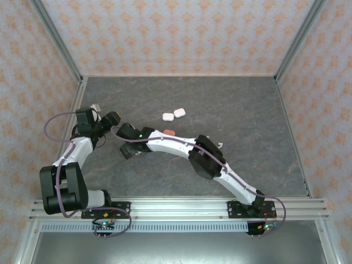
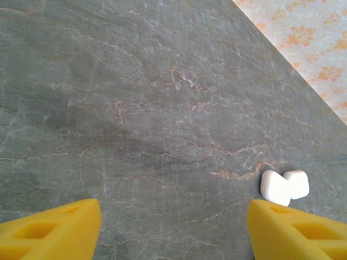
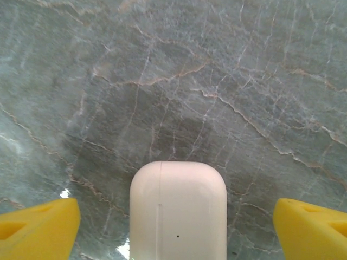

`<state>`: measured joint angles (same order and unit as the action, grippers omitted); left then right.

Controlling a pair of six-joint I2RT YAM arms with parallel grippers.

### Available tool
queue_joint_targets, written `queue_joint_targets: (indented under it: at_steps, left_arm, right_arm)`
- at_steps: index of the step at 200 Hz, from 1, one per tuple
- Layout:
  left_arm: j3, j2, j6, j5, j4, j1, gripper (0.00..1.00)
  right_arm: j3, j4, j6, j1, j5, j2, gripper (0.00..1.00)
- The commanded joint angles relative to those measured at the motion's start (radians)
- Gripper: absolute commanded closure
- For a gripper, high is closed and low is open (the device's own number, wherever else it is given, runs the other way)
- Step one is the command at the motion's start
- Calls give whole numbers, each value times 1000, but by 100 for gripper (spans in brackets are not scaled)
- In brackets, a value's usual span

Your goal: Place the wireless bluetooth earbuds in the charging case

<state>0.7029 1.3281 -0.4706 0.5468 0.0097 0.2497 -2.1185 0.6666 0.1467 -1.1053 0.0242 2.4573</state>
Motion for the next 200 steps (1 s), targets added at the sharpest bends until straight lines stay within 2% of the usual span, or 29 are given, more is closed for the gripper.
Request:
queue_joint_targets:
  at_steps: [1, 68, 121, 168, 200]
  left_arm:
    - [-13, -36, 20, 15, -22, 10, 29]
    - [-15, -41, 17, 19, -28, 10, 28]
    - [-21, -46, 16, 39, -19, 11, 28]
    - [-41, -62, -23, 86, -1, -8, 28]
    - [-40, -79, -30, 83, -7, -121, 27]
  right_arm:
    - [-31, 72, -5, 0, -23, 37, 14]
    - [-3, 107, 9, 10, -13, 23, 43]
    - [228, -14, 23, 18, -28, -176, 60]
    - [571, -125, 88, 59, -92, -476, 61]
    - [807, -134, 147, 120, -157, -641, 61]
